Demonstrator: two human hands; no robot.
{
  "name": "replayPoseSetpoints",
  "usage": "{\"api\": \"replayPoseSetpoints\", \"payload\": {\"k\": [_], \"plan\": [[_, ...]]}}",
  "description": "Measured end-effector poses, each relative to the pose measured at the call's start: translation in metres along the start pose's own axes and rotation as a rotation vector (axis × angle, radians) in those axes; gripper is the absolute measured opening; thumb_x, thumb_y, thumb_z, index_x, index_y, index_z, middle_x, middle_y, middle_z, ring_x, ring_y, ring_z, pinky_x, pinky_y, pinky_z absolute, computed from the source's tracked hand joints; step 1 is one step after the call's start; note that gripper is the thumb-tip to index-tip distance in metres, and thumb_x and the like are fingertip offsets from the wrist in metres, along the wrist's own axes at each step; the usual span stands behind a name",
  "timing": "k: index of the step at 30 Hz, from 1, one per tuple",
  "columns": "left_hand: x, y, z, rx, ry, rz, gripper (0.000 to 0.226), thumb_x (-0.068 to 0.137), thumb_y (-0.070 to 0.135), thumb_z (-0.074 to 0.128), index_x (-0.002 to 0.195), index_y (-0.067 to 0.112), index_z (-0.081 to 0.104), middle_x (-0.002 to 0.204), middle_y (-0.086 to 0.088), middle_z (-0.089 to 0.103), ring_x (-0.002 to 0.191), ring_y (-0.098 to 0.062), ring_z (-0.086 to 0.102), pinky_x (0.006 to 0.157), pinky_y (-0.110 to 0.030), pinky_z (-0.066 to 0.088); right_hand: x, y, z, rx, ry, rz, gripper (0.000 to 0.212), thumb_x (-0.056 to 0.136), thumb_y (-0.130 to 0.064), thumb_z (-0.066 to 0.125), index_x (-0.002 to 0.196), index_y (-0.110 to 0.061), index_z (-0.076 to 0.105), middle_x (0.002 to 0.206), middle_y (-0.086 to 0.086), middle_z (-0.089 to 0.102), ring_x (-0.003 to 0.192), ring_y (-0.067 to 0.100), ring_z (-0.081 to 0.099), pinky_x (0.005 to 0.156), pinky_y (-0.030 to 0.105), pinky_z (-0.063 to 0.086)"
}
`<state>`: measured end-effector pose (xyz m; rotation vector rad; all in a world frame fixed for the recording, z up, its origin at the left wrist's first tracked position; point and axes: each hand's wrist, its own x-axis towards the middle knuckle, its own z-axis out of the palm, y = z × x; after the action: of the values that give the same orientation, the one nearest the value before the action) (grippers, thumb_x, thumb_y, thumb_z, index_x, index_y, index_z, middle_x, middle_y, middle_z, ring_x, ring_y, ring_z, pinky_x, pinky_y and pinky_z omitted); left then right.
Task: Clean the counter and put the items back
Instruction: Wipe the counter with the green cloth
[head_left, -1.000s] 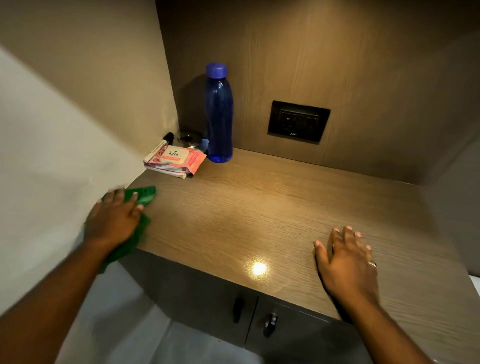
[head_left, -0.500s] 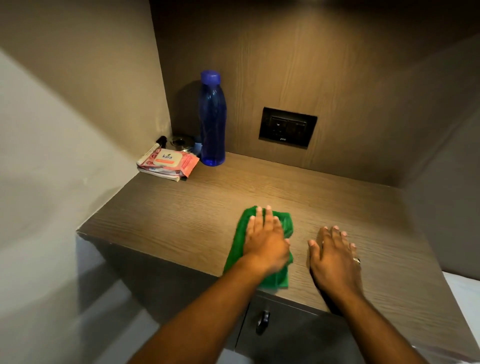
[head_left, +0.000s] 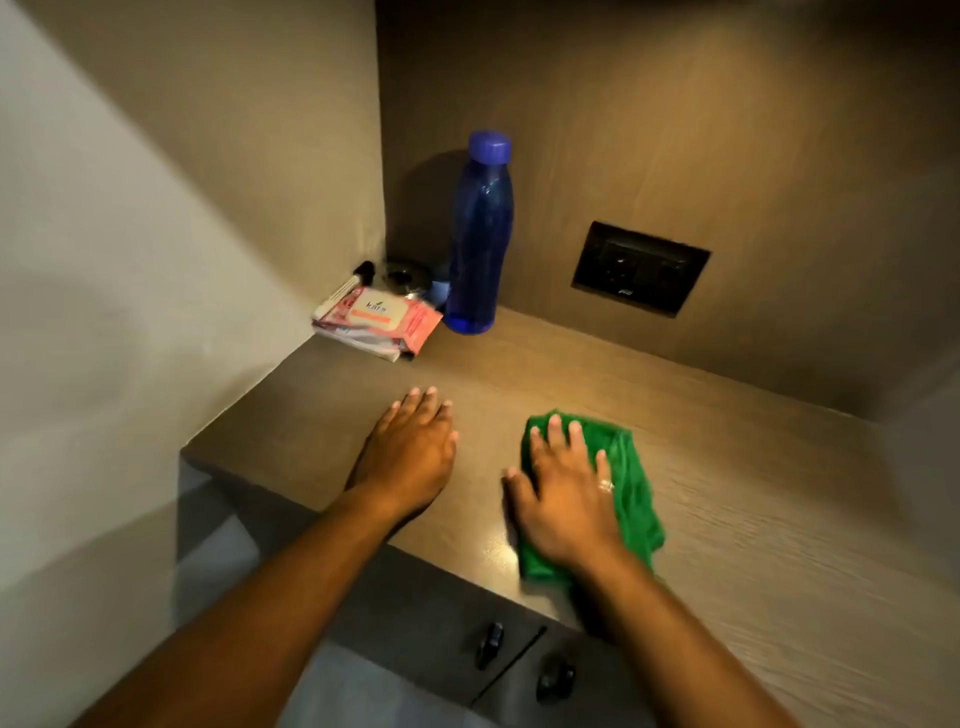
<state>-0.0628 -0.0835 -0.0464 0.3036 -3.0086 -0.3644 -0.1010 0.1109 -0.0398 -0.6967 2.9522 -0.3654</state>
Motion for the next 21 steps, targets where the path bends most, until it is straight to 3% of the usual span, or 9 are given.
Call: {"api": "replayPoseSetpoints", "payload": {"k": [5, 11, 16, 21], "plan": [[0.008, -0.001, 0.003, 0.018, 0.039, 0.012, 0.055, 0.099, 0.038, 0.018, 0.149, 0.016, 0.026, 0.159, -0.006, 0.019, 0.147, -0.021, 0.012, 0.117, -0.038, 0.007, 0.113, 0.029, -0.016, 0.013, -0.07, -0.155, 0.058, 0.1, -0.046, 0.032, 0.153, -0.025, 0.023, 0.164, -0.004, 0.008, 0.151, 0.017, -0.002, 0.119, 0.047, 0.001], [0.01, -0.002, 0.004, 0.013, 0.028, 0.027, 0.056, 0.099, 0.041, 0.016, 0.149, 0.017, 0.023, 0.16, -0.006, 0.017, 0.147, -0.021, 0.009, 0.119, -0.038, 0.006, 0.223, 0.006, -0.009, -0.067, -0.059, -0.113, 0.06, 0.099, -0.042, 0.035, 0.153, -0.022, 0.024, 0.165, 0.001, 0.009, 0.151, 0.025, 0.004, 0.12, 0.053, 0.009], [0.01, -0.004, 0.008, -0.005, 0.017, 0.04, 0.055, 0.1, 0.04, 0.016, 0.15, 0.018, 0.022, 0.16, -0.004, 0.016, 0.148, -0.019, 0.007, 0.119, -0.037, 0.004, 0.221, 0.044, -0.023, -0.011, -0.061, -0.084, 0.061, 0.098, -0.045, 0.041, 0.153, -0.023, 0.027, 0.164, 0.002, 0.012, 0.151, 0.028, 0.005, 0.12, 0.045, 0.008], [0.007, -0.004, 0.003, -0.034, -0.005, 0.036, 0.055, 0.1, 0.041, 0.016, 0.15, 0.018, 0.022, 0.16, -0.004, 0.015, 0.148, -0.019, 0.005, 0.12, -0.038, 0.005, 0.16, 0.138, -0.038, -0.007, 0.016, 0.21, 0.065, 0.096, -0.052, 0.042, 0.153, -0.025, 0.026, 0.164, 0.0, 0.009, 0.15, 0.031, 0.005, 0.119, 0.044, 0.008]]}}
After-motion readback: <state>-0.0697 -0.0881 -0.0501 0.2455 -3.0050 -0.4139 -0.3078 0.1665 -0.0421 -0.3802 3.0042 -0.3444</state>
